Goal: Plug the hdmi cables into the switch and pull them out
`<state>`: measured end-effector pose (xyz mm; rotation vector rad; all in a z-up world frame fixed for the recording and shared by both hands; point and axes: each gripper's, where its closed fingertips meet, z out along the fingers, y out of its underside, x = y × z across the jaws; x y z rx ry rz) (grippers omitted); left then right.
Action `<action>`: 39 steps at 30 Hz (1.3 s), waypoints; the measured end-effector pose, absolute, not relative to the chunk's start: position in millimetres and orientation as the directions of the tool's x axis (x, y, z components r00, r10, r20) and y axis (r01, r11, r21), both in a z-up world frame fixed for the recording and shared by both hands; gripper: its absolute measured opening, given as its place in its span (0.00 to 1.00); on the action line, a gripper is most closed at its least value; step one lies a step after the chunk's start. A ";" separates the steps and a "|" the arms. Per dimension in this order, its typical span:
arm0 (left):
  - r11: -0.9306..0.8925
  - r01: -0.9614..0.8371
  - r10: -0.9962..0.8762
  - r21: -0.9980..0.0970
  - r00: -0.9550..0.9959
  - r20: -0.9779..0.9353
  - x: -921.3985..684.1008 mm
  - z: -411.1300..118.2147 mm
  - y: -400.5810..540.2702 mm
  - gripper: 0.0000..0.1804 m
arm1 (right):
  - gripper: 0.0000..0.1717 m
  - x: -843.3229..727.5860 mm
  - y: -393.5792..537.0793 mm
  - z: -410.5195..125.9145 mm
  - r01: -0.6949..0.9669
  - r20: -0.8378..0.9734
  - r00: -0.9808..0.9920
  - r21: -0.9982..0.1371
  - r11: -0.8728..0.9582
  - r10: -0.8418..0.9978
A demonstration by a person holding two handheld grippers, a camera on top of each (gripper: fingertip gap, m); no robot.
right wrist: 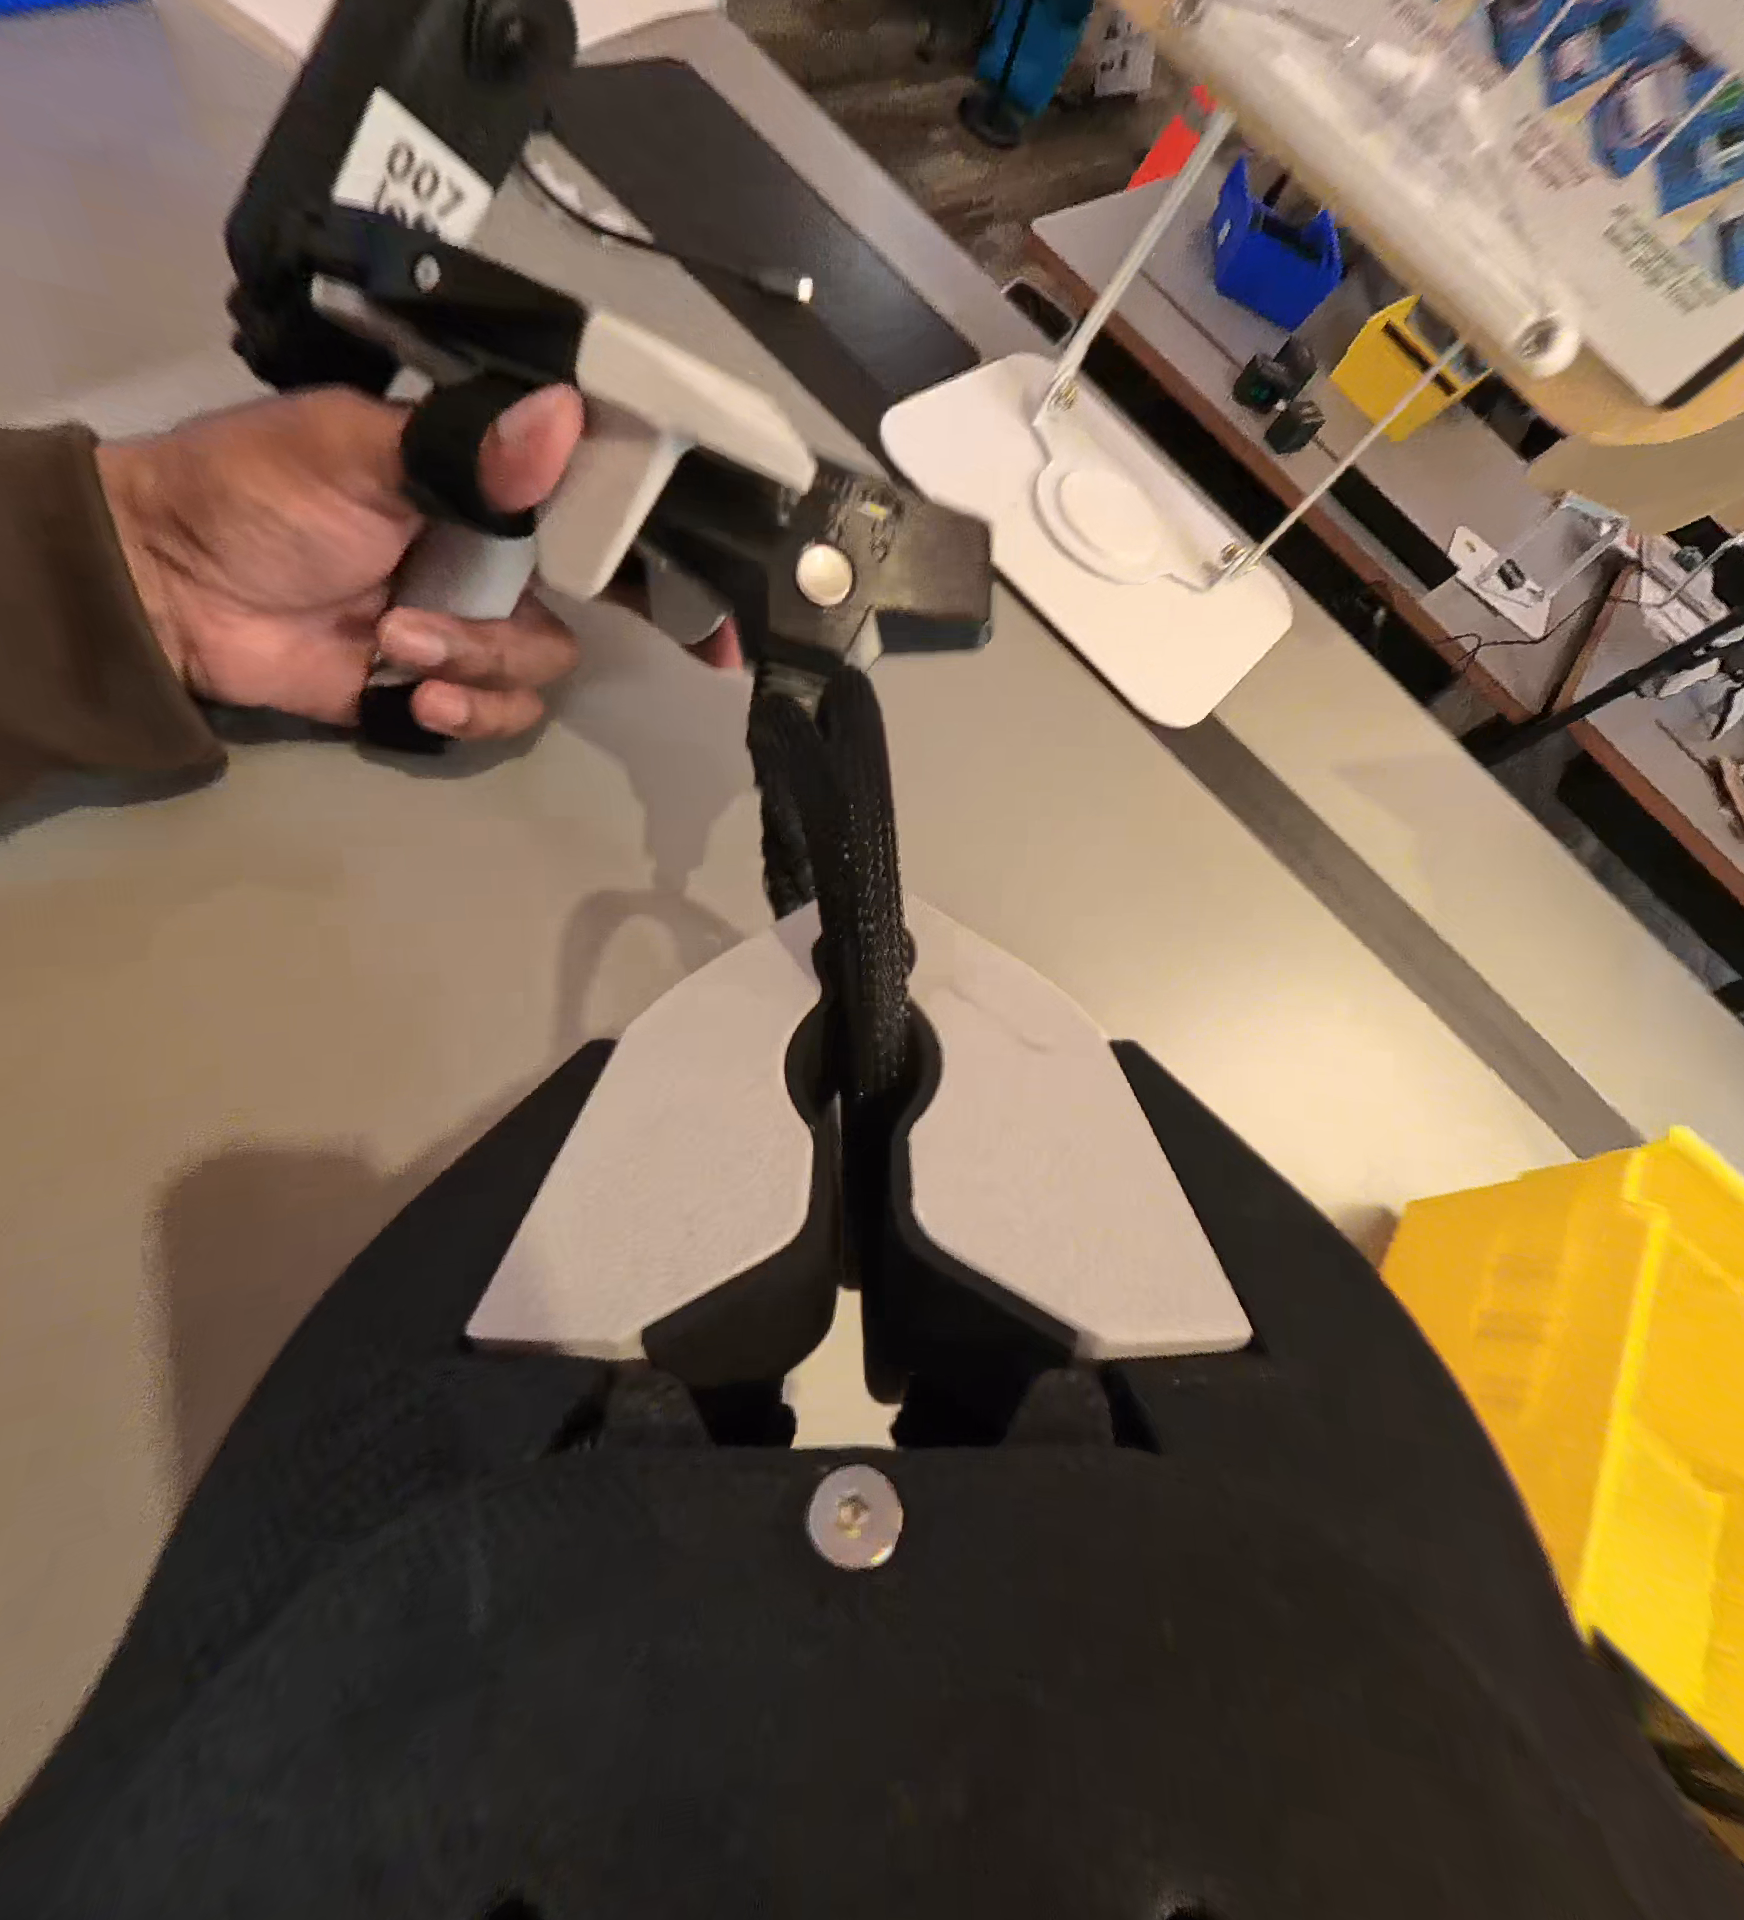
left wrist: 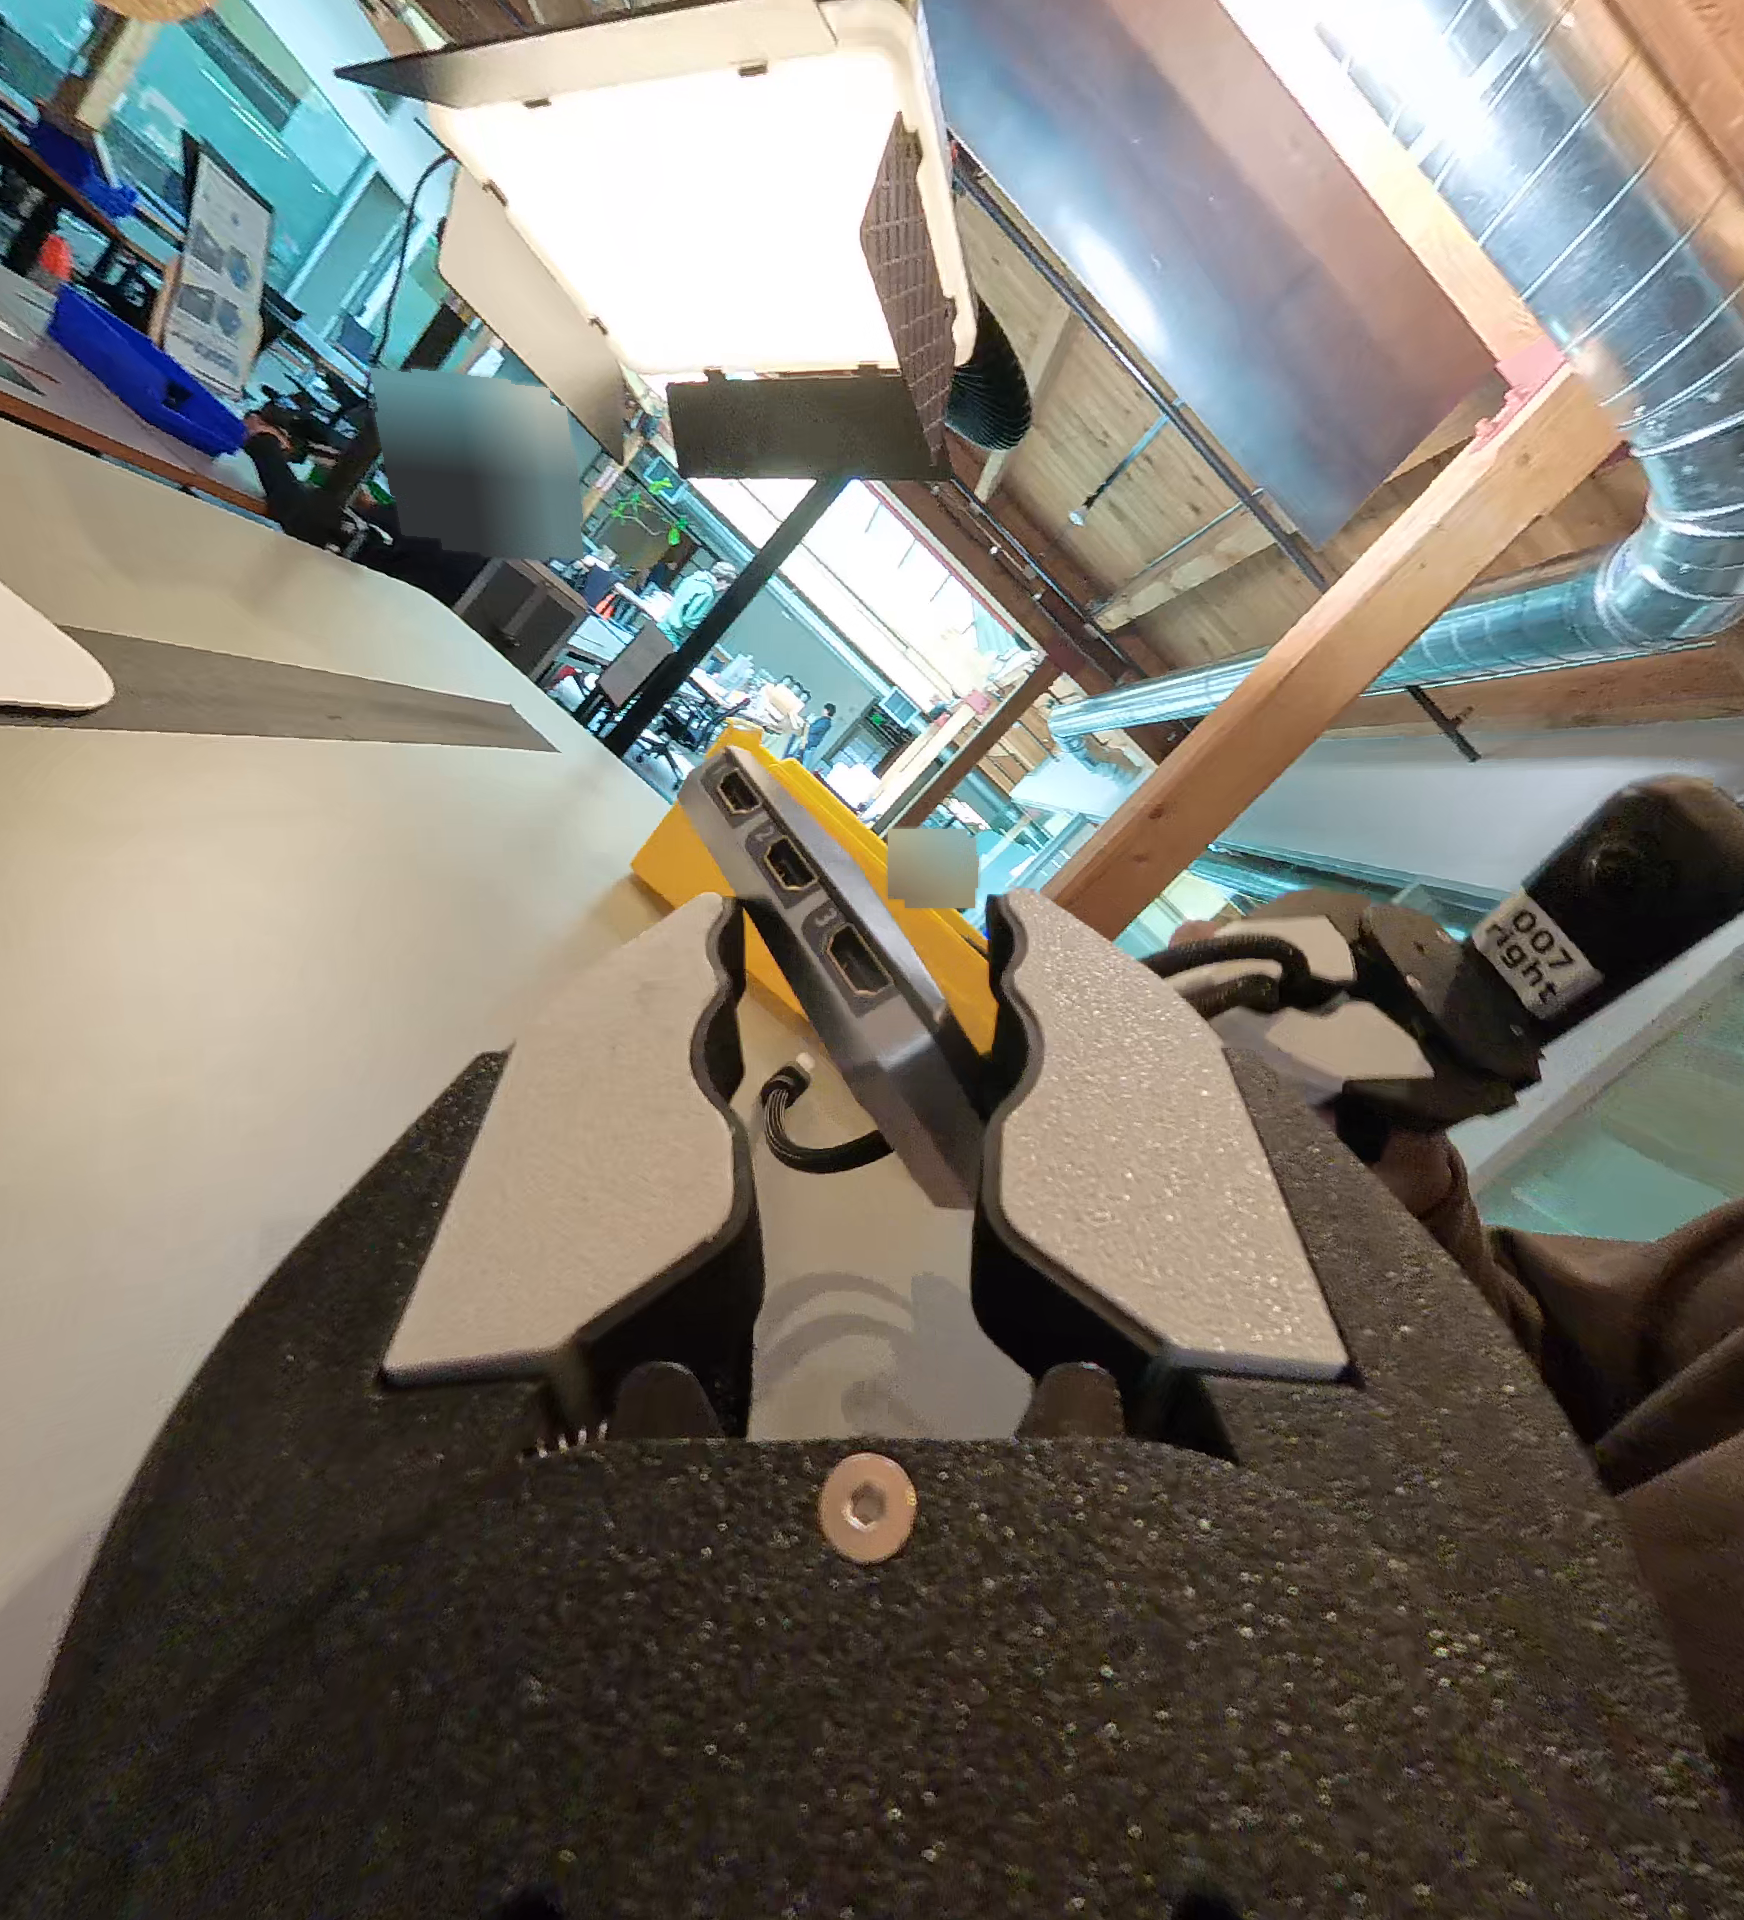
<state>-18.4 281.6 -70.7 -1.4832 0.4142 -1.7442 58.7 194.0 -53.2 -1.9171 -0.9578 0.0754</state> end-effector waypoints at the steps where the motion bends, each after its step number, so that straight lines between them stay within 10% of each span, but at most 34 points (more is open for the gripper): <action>1: -0.636 0.351 -0.738 -0.688 -0.016 0.674 -16.6 -69.7 280.0 0.26 | 0.01 63.6 195.0 -43.6 0.585 0.333 0.689 -0.780 -0.223 0.644; 29: -0.677 0.414 -0.700 -0.609 -0.107 0.706 -26.1 -63.0 283.1 0.22 | 0.02 268.5 257.3 190.6 0.391 0.337 0.776 -0.920 0.014 0.534; 39: -0.680 0.414 -0.698 -0.606 -0.111 0.708 -26.7 -63.2 282.5 0.21 | 0.02 331.3 296.7 150.6 0.502 0.454 0.783 -0.865 -0.001 0.425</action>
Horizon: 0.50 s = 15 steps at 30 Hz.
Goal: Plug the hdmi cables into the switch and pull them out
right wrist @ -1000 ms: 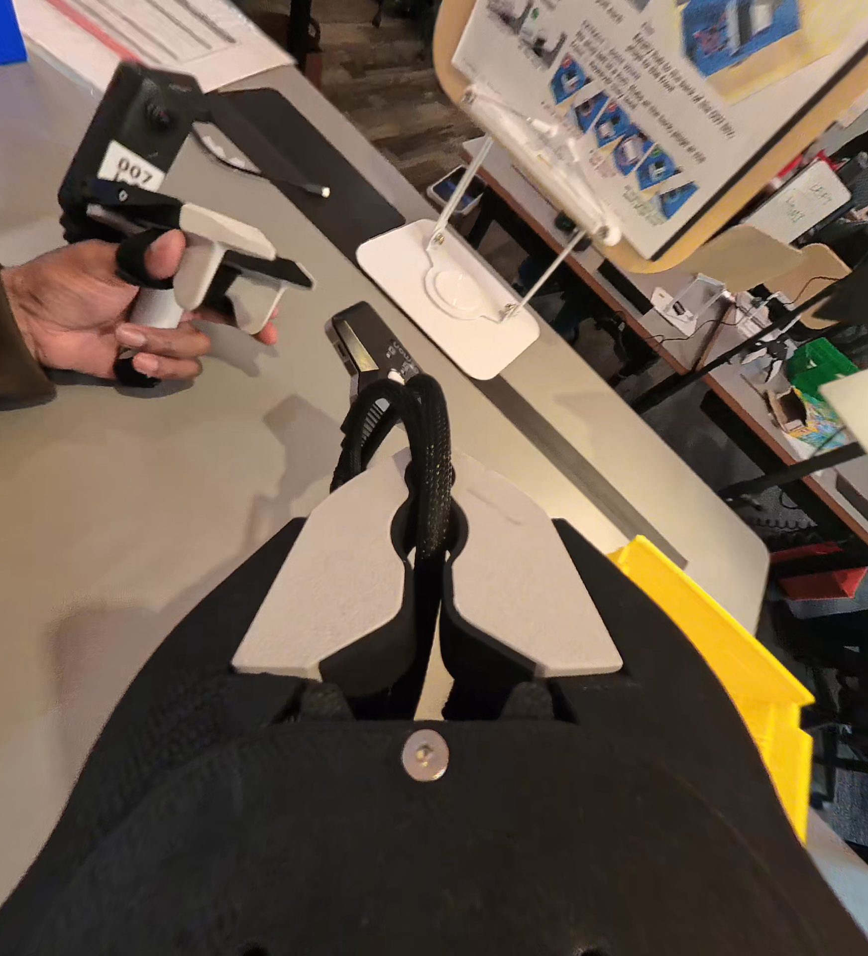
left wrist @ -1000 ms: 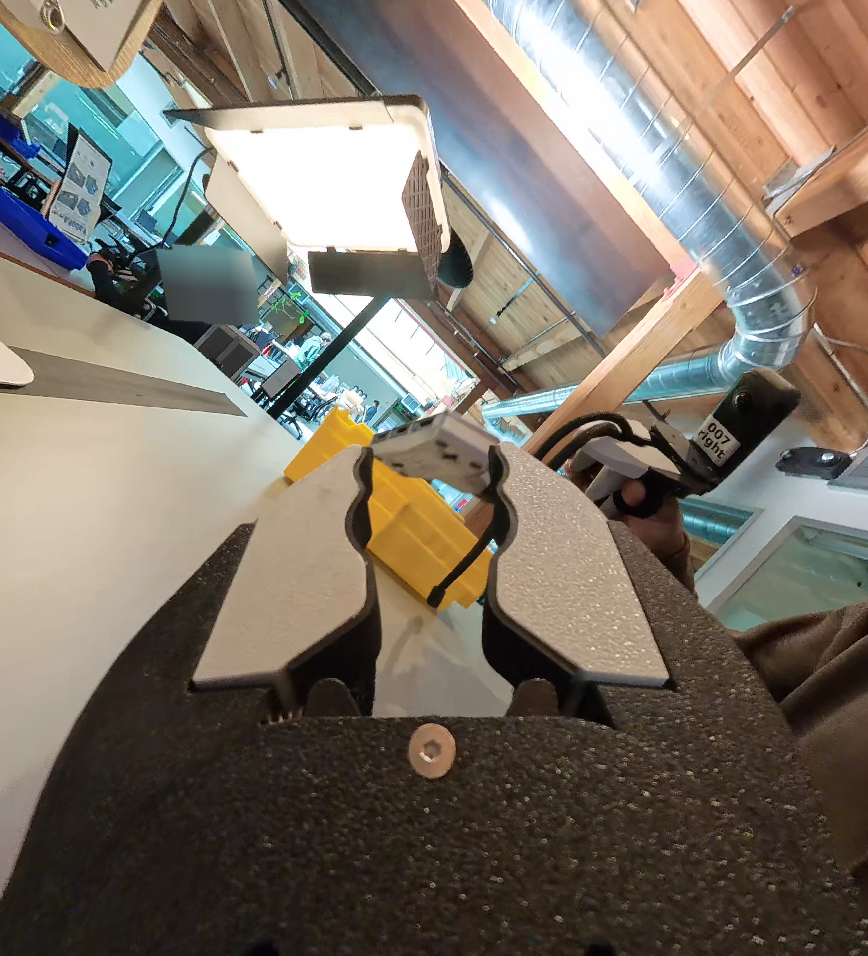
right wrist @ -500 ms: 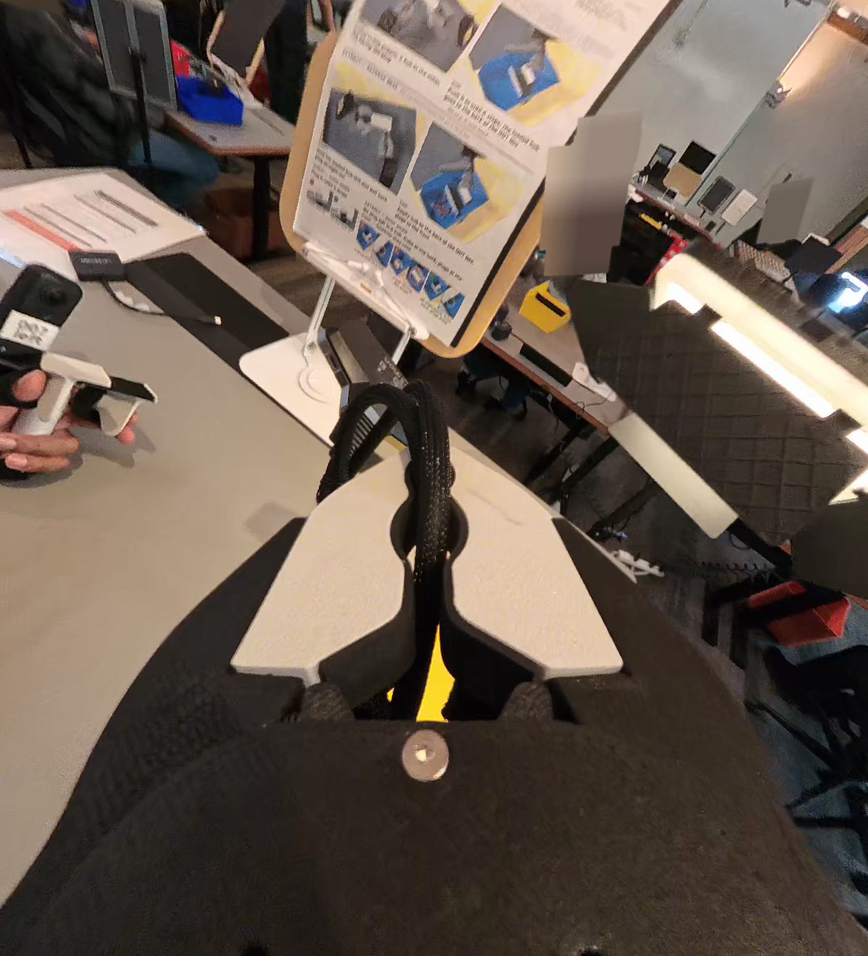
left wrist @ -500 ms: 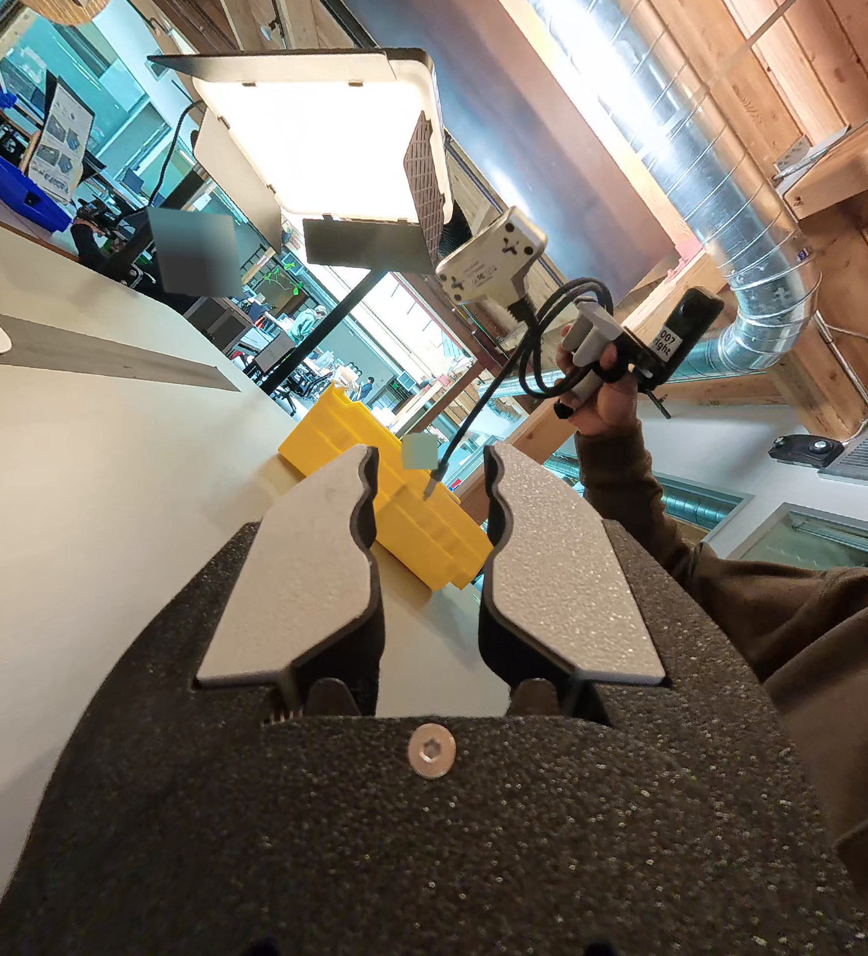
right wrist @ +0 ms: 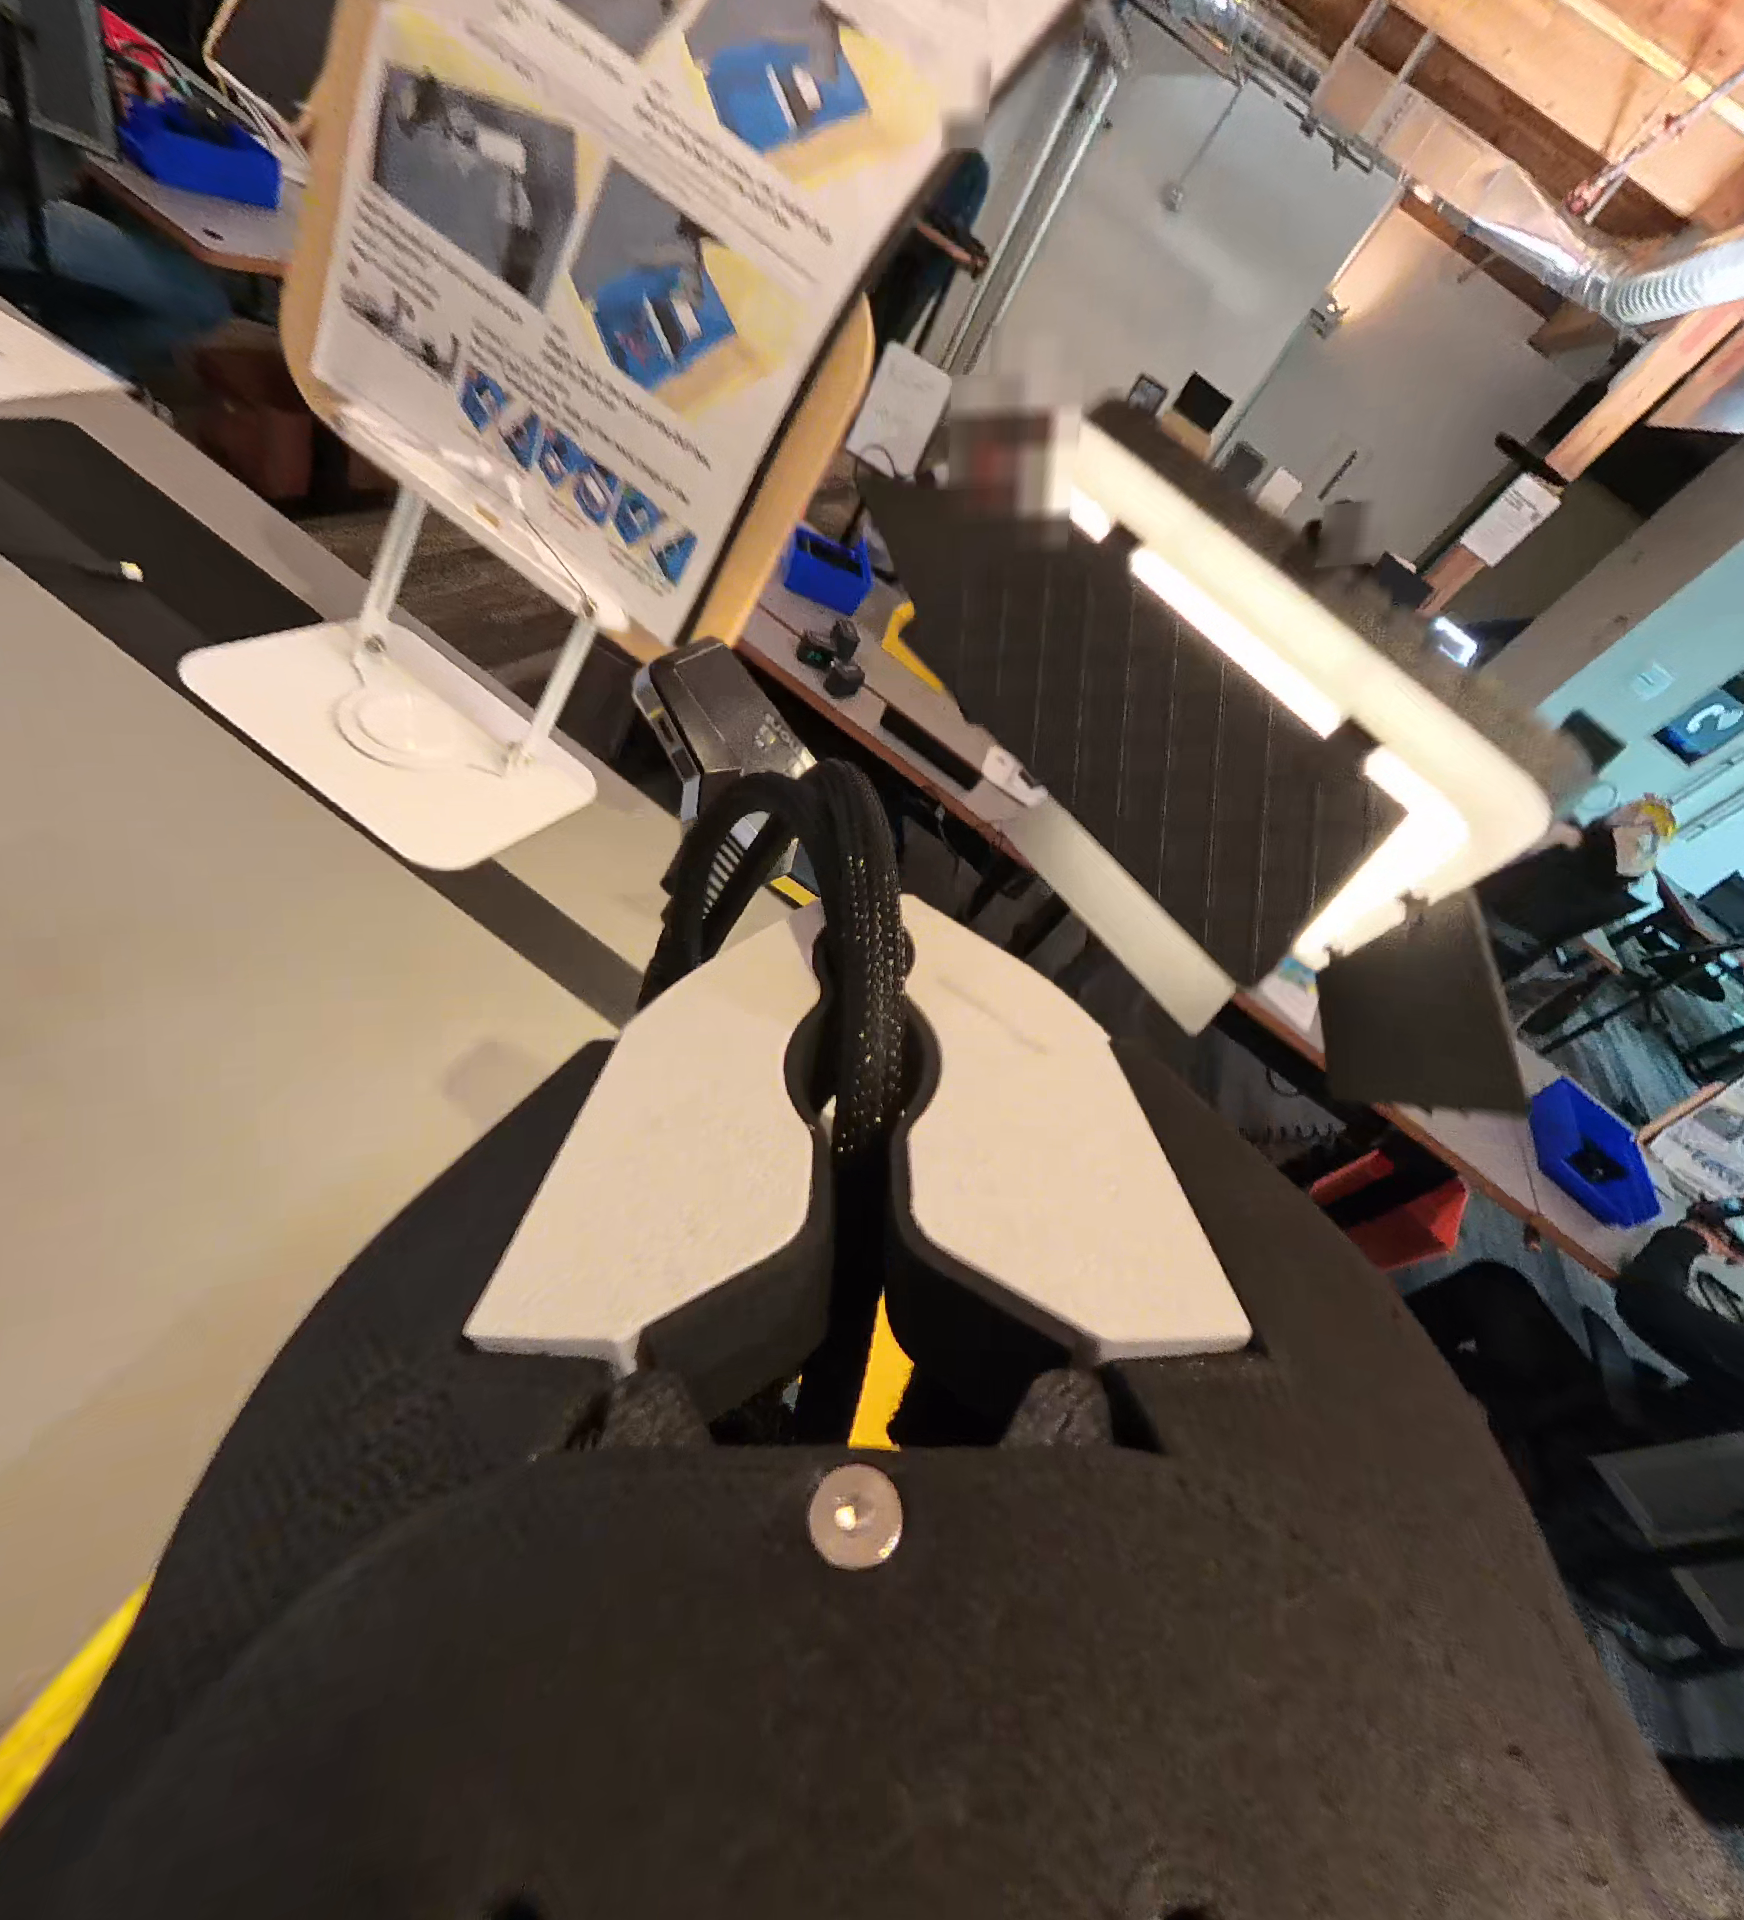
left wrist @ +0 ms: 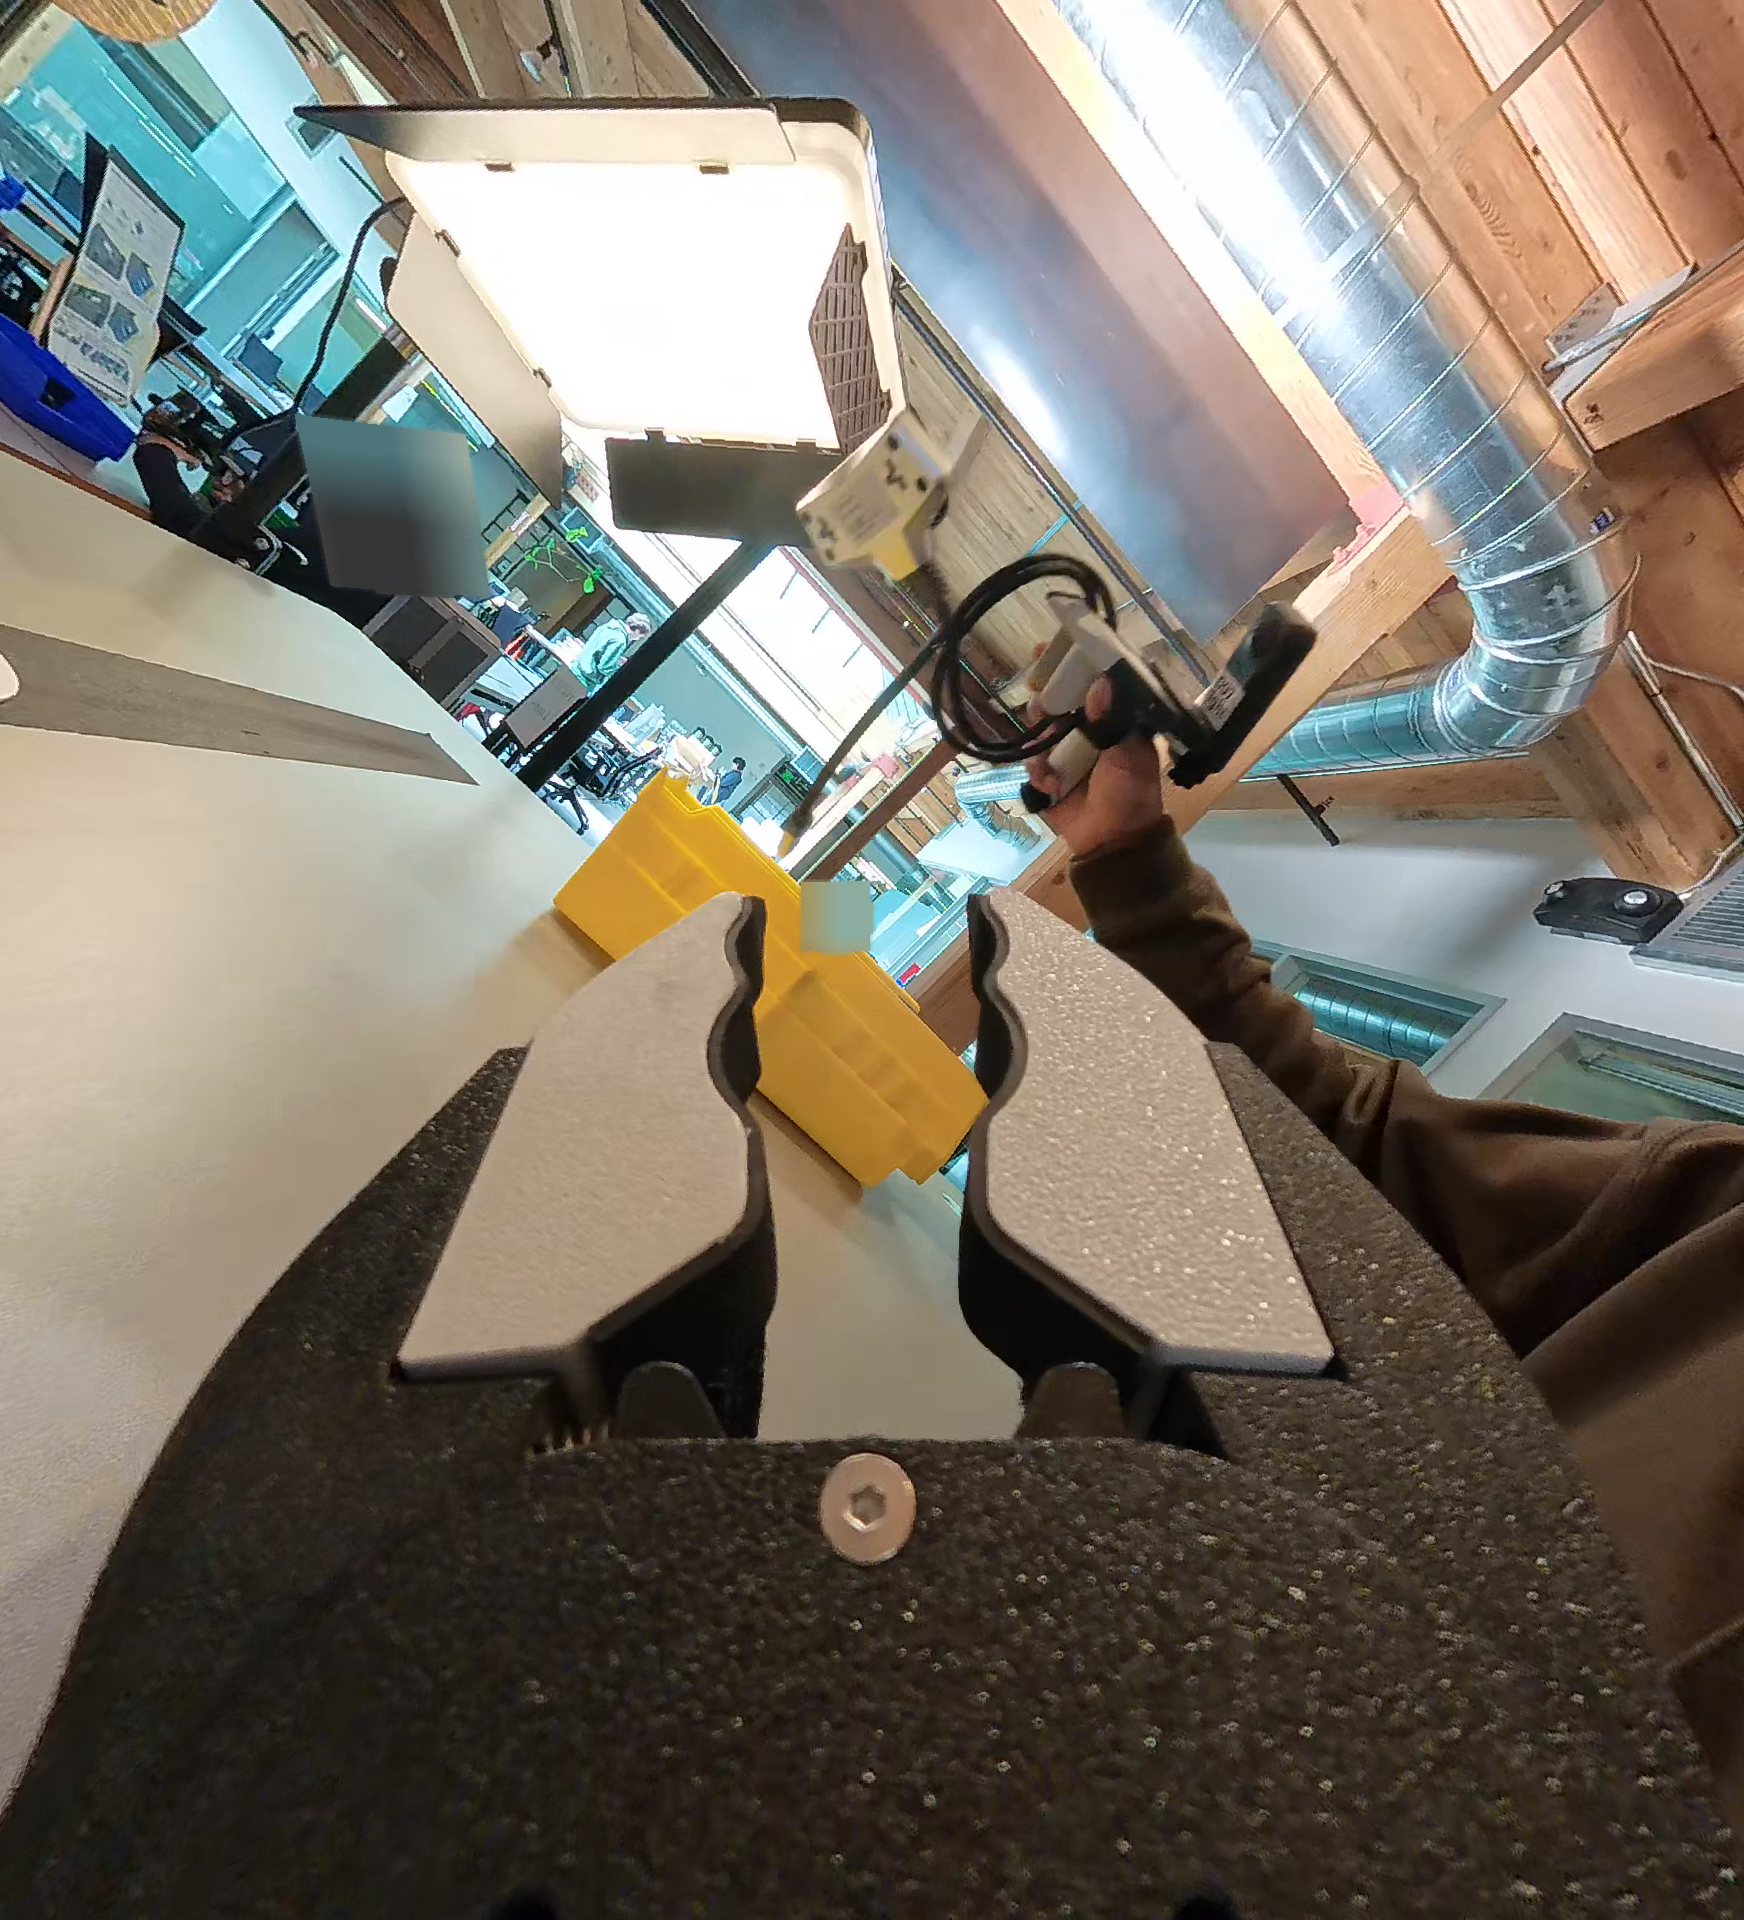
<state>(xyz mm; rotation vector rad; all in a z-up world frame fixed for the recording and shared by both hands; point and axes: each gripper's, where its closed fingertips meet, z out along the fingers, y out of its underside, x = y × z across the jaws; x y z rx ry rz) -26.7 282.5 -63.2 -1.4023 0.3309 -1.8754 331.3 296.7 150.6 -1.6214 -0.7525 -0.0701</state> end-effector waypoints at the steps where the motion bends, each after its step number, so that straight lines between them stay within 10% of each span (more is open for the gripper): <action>1: -0.680 0.415 -0.698 -0.605 -0.112 0.708 -27.0 -63.0 282.5 0.21 | 0.02 341.1 299.3 138.6 0.498 0.445 0.789 -0.867 -0.018 0.423; 15: -0.681 0.393 -0.701 -0.618 -0.106 0.705 -22.8 -65.3 280.7 0.21 | 0.02 381.6 276.4 16.5 0.498 0.310 0.742 -0.849 -0.178 0.595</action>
